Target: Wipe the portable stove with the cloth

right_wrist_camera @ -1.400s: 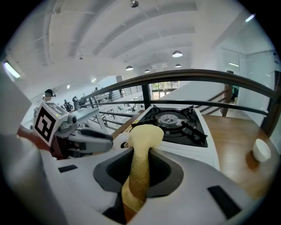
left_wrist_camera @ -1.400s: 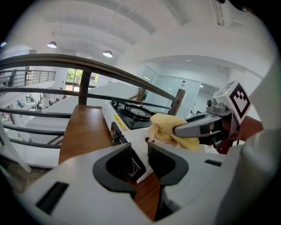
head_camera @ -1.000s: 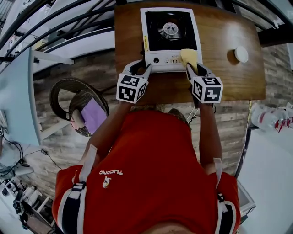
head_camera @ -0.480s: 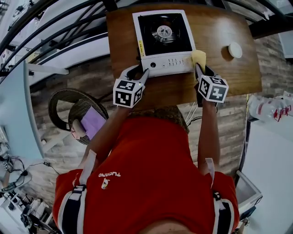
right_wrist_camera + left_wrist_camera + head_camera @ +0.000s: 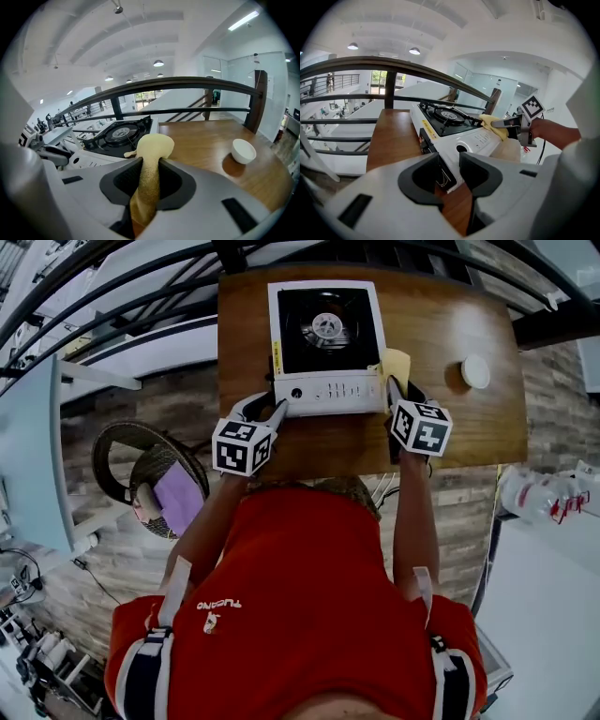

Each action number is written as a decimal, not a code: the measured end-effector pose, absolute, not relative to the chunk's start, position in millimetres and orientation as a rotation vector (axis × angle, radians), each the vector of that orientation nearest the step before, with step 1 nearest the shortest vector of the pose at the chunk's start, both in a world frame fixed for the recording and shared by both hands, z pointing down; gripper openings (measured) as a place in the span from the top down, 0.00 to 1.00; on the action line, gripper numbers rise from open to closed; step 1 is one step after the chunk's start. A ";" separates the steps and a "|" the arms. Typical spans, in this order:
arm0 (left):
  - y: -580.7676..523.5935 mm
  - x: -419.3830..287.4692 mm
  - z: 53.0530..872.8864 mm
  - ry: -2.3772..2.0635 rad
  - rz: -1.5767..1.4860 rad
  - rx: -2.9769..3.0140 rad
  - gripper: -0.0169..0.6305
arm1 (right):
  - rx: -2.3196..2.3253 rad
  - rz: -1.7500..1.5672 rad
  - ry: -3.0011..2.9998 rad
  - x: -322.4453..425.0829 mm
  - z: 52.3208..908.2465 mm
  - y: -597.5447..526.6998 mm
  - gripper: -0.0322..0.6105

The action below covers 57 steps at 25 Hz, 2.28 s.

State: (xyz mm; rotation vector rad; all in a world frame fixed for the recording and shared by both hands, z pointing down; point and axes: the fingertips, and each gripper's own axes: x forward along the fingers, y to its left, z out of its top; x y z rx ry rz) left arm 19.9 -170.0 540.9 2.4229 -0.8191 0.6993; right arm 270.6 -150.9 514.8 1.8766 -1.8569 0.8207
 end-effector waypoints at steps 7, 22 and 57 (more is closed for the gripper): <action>-170.8 19.2 544.0 -0.863 0.702 2.341 0.76 | 1.796 0.822 -1.958 284.8 520.1 -188.6 0.81; -176.5 19.7 543.4 -0.870 0.683 2.298 0.77 | 1.732 0.730 -1.965 303.0 519.6 -287.9 0.81; -178.5 20.2 541.1 -0.881 0.708 2.258 0.77 | 0.711 0.114 -2.197 294.7 516.0 -406.2 0.81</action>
